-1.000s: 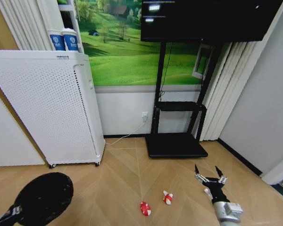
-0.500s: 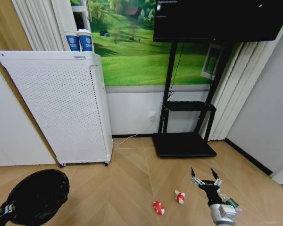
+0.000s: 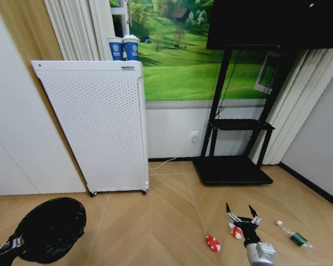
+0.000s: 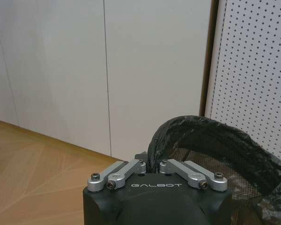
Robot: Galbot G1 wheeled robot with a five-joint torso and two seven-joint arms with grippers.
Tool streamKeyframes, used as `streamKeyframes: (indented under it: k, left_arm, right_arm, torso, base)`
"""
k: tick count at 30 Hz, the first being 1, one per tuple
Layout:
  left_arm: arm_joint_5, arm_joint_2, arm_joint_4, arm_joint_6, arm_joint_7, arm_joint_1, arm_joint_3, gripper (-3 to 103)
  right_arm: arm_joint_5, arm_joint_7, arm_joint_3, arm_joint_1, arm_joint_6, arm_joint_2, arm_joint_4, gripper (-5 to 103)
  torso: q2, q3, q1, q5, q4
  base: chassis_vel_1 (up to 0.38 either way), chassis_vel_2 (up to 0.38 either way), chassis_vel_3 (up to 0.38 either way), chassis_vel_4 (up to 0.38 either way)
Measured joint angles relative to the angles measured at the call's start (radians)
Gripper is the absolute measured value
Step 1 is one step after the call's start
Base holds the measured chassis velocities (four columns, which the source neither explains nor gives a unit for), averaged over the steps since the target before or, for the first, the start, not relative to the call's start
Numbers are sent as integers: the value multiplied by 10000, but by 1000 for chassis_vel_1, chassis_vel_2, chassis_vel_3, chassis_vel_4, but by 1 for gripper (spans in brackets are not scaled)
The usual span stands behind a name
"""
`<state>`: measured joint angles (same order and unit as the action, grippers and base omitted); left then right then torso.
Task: Pick up the trash bin and place the garbage on the floor into it.
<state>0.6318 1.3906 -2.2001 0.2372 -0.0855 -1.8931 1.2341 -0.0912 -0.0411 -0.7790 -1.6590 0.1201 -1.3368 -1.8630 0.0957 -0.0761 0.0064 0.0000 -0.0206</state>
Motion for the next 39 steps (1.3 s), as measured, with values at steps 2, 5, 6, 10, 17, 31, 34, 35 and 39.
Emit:
streamKeyframes:
  k: [2, 5, 6, 10, 17, 31, 34, 35, 39]
  left_arm:
    - [-12, 23, -82, -30, 41, 1, -69, 7]
    - [-28, 58, -153, -96, 104, 25, -143, 7]
    - [-78, 98, -155, -138, 162, 47, -206, 7]
    - [-184, 170, -156, -188, 227, 65, -335, 7]
    - [-471, 252, -224, -306, 268, 94, -777, 7]
    - [-420, 93, -533, -505, 372, 239, -1031, 7]
    - [-432, 83, -563, -511, 372, 226, -1062, 7]
    - [-432, 83, -563, -511, 372, 226, -1062, 7]
    - [-432, 64, -605, -516, 372, 202, -1047, 7]
  right_arm:
    - [262, 213, 18, -13, 6, 110, 301, 100]
    - [39, 740, 77, -223, 192, 258, 653, 100]
    - [-209, 819, 166, -355, 307, 322, 914, 100]
    - [-397, 824, 251, -370, 631, 338, 1512, 100]
    - [432, 968, 480, 202, 1031, 277, 3498, 100]
    - [1333, 1271, 1443, 1498, 364, 274, 5569, 100]
    - [1173, 1449, 1659, 1859, 37, 332, 6038, 100]
    - [1173, 1449, 1659, 1859, 37, 332, 6038, 100]
    - [1027, 1455, 1911, 2330, -395, 433, 6707, 100]
  torso:
    - [0, -1, 0, -3, 7]
    - [0, -2, -1, 6, 8]
    - [0, -2, 0, 3, 5]
    - [0, -2, 0, 4, 0]
    - [0, -1, -1, 0, 5]
    - [0, -1, -1, 0, 6]
    - [0, -2, -1, 0, 5]
    - [0, -2, -1, 0, 5]
    - [0, -2, -1, 0, 5]
  base:
    - [68, 36, -36, -99]
    - [-56, 11, 85, 7]
    - [-96, -48, 92, 79]
    - [-77, -52, 64, 61]
    - [0, 0, 0, 0]
    - [0, 0, 0, 0]
    - [0, 0, 0, 0]
    - [0, 0, 0, 0]
    - [0, 0, 0, 0]
